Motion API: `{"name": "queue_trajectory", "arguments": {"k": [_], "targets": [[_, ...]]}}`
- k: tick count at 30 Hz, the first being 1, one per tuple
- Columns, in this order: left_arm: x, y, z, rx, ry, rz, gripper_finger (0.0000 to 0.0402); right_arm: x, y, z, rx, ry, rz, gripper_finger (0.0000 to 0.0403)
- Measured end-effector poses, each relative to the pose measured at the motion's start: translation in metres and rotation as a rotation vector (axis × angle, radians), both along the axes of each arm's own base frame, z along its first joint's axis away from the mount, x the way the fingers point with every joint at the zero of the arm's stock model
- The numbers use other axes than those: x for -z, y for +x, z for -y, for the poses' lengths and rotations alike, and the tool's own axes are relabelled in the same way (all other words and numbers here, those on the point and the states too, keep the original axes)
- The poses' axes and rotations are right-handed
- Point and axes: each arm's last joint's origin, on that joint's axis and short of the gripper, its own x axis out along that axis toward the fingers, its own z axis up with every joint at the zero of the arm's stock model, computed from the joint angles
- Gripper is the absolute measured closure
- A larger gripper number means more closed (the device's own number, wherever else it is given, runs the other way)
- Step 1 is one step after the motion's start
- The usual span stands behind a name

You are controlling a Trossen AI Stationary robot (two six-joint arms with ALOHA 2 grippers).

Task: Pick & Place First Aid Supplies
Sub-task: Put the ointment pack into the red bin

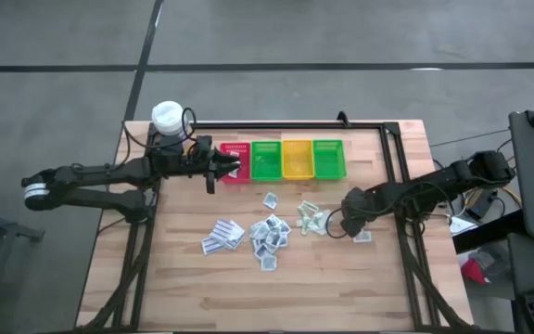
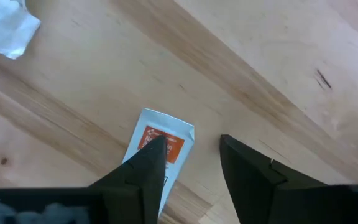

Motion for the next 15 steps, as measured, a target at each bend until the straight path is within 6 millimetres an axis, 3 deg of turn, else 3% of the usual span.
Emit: {"name": "queue_trajectory", "arguments": {"k": [15], "targets": [[-0.0009,0.0000,-0.0002,-0.001,-0.006,0.009,0.0291,-0.0031,0.0047,-0.0006,0.018,0.012,0.018,0.0392]]}}
